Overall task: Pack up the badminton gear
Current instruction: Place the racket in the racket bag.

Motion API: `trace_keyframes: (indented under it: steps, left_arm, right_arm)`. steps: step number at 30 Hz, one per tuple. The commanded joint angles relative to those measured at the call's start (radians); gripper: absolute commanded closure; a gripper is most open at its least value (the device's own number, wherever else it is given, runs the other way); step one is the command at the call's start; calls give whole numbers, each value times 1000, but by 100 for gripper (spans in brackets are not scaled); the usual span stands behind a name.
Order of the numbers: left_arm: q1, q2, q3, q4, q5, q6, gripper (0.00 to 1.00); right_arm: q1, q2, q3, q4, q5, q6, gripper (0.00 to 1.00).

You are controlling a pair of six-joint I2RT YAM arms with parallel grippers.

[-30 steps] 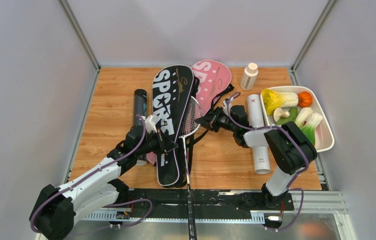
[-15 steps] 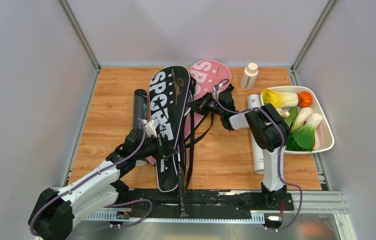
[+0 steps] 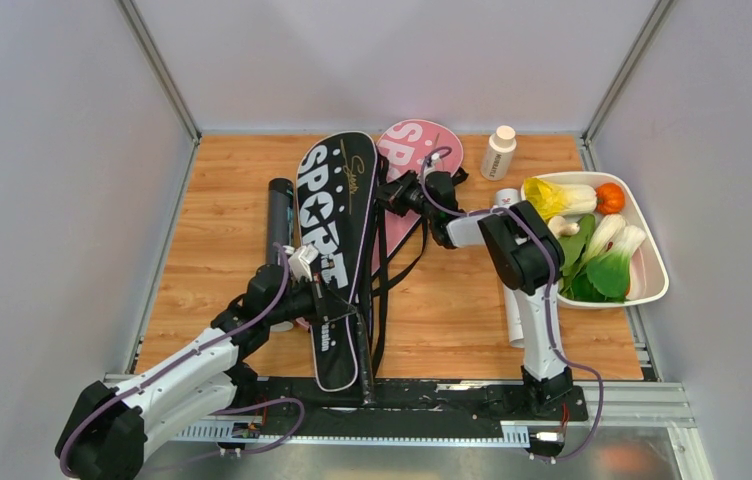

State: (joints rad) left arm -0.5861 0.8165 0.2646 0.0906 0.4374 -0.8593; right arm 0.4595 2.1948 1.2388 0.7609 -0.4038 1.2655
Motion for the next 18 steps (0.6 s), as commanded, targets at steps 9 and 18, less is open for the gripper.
trace_keyframes:
  steps: [9,18]
  left_arm:
    - [-3,-44,-20,128,95,-131,100]
    - [-3,-31,-38,103,32,-122,100]
  right_arm:
    - [64,62,124,49,288,37,100]
    - [73,117,216,-56,205,-21,82]
